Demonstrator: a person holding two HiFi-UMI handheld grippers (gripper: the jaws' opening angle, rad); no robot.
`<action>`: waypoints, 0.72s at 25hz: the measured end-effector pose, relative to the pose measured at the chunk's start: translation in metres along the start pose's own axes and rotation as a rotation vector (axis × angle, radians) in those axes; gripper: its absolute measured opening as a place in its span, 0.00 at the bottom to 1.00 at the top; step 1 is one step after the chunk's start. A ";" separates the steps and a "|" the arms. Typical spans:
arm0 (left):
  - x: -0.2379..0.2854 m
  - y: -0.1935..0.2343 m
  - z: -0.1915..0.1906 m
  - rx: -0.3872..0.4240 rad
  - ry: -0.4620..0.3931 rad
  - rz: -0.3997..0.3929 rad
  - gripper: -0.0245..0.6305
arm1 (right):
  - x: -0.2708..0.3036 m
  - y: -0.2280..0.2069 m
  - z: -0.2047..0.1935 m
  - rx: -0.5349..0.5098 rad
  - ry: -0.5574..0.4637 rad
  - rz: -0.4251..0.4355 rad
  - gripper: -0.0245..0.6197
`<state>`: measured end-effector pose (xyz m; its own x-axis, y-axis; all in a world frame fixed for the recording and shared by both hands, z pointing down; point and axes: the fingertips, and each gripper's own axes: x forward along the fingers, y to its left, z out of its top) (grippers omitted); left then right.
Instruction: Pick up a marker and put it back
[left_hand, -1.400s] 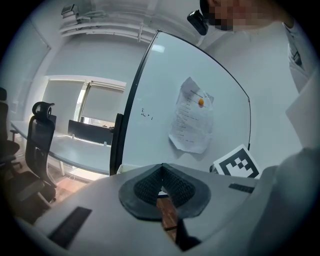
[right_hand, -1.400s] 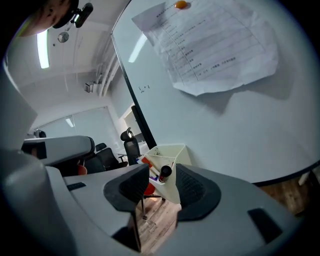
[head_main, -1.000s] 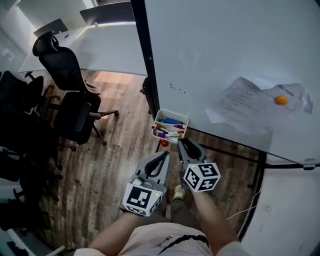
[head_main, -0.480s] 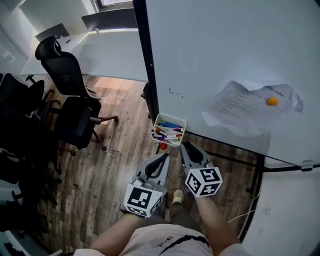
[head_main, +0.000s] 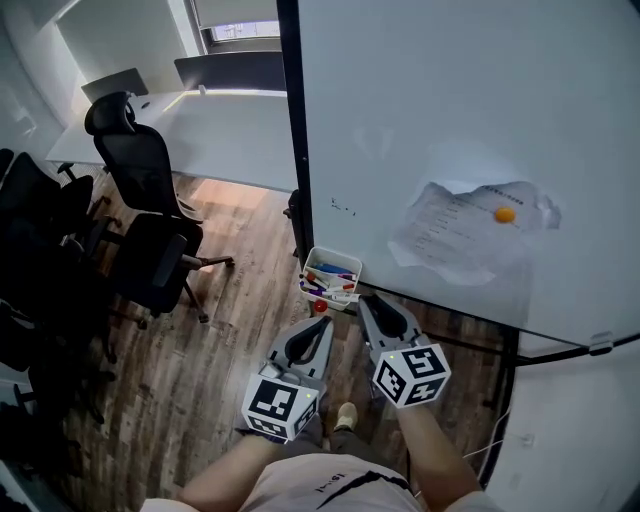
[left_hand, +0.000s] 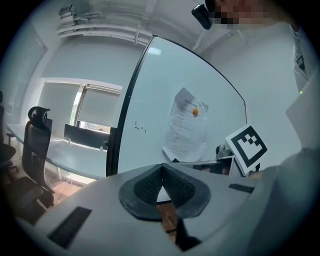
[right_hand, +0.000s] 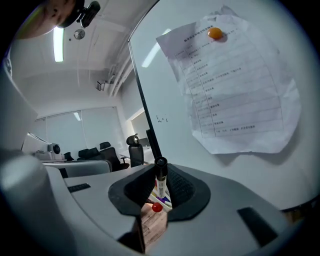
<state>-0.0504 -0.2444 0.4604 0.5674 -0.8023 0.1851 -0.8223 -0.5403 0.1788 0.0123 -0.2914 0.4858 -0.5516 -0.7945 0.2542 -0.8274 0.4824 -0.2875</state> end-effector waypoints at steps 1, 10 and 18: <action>-0.002 -0.002 0.004 0.001 -0.004 -0.002 0.05 | -0.003 0.003 0.004 -0.005 -0.003 0.005 0.14; -0.019 -0.015 0.047 0.001 -0.063 -0.015 0.05 | -0.030 0.030 0.056 -0.039 -0.065 0.043 0.14; -0.027 -0.024 0.085 0.038 -0.109 -0.025 0.05 | -0.052 0.051 0.105 -0.077 -0.119 0.072 0.14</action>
<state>-0.0499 -0.2311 0.3688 0.5816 -0.8101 0.0739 -0.8100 -0.5683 0.1445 0.0098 -0.2647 0.3611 -0.5973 -0.7926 0.1230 -0.7942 0.5631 -0.2282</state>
